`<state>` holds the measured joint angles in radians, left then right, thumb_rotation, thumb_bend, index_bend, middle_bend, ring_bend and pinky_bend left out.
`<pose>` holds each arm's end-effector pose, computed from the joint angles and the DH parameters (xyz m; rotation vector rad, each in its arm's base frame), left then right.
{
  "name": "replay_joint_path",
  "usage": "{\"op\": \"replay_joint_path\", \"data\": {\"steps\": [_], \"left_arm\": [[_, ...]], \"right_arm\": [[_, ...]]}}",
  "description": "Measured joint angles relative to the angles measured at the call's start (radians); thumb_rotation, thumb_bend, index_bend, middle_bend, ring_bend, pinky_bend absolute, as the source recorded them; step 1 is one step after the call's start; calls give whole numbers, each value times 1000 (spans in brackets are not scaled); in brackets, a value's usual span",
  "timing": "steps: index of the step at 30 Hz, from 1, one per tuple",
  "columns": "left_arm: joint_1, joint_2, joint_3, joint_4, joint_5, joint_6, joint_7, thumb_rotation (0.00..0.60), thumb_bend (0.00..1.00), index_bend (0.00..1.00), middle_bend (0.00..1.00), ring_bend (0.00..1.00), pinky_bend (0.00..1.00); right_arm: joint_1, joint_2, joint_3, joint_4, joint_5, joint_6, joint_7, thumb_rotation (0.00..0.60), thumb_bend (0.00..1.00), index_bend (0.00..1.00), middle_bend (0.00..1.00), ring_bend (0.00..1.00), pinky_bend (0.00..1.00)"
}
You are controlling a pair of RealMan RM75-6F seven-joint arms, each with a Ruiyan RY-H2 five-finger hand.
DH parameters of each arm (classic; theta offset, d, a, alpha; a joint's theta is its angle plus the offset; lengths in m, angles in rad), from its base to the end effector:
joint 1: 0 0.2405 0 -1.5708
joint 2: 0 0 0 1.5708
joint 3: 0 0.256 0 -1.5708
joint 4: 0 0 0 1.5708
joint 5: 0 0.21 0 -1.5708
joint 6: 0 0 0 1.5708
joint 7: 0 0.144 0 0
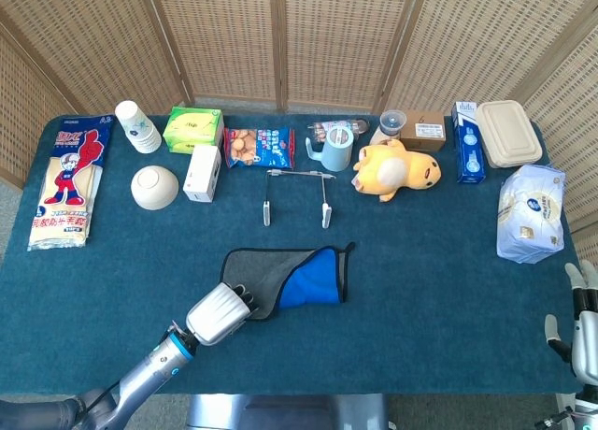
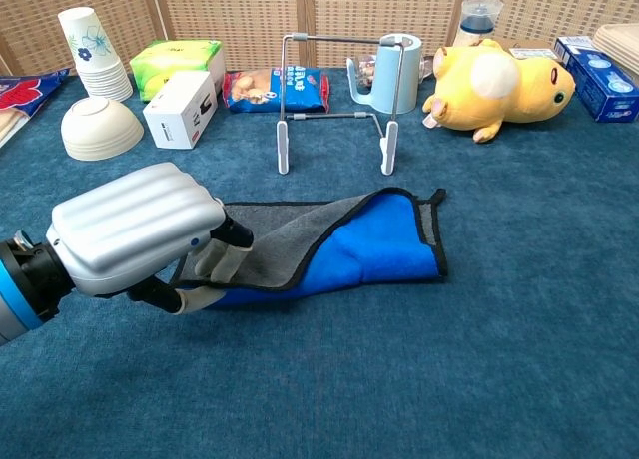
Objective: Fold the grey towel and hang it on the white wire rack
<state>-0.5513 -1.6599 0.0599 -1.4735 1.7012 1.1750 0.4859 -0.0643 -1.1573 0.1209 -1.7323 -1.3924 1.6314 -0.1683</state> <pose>-0.1432 0.2238 -0.0553 -2.1710 -0.4373 -1.0692 -0.3118 -0.1451 0.1718 1.1014 -0.8764 0.8303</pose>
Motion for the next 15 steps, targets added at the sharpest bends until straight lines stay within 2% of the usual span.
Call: {"op": "replay_joint_path", "data": {"steps": [5,15], "left_arm": [[8,5,-16,-11,-30,3,-32,600,458,702,755,664,905],[19,13,-69,-20,-100,15,-134,600,458,691,758,670,913]], "right_arm": [[2,-2,3,0,2,-2,-3,600,392,54,46,0,0],[9,-8,6,-1,4,-8,-13,600,392,54,46,0,0]]}}
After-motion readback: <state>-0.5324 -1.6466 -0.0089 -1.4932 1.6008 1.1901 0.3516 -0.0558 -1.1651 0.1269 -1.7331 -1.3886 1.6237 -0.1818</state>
